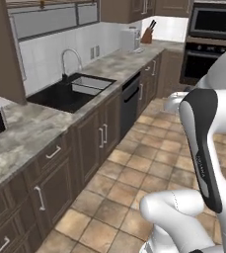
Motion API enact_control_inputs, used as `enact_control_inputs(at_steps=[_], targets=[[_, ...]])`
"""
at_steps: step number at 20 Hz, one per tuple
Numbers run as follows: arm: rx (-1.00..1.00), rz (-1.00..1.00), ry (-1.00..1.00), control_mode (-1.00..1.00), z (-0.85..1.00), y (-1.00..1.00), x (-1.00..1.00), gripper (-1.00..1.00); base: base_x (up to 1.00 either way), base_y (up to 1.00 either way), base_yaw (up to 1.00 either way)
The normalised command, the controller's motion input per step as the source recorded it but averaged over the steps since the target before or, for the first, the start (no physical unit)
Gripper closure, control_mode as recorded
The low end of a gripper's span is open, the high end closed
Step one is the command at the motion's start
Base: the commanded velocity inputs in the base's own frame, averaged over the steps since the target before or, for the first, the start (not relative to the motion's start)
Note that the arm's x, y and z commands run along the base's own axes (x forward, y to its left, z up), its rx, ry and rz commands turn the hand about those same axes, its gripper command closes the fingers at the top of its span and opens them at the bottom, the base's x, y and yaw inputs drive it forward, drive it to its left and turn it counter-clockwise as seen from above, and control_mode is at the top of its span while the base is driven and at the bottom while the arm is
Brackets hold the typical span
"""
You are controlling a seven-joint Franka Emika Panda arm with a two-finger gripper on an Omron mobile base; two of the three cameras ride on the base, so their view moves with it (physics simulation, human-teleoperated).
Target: Organize the utensils by type. Pick up the wooden spoons from the counter and place them in the open cabinet. Then pick up the metallic utensils from the counter and place them in the open drawer.
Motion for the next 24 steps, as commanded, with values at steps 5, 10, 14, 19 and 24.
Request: enact_control_inputs(at_steps=[5,10,14,19,24], targets=[[0.00,0.00,0.00,1.00,0.00,0.00,0.00,1.00,-0.16,-0.25,-0.43],[0.00,0.00,0.00,1.00,0.00,0.00,0.00,1.00,-0.14,-0.19,-0.41],[0.00,0.00,0.00,1.00,0.00,0.00,0.00,1.00,-0.16,-0.18,-0.41],[0.00,0.00,0.00,1.00,0.00,0.00,0.00,1.00,-0.18,-0.18,-0.38],[0.00,0.00,0.00,1.00,0.00,0.00,0.00,1.00,-0.24,-0.15,-0.34]])
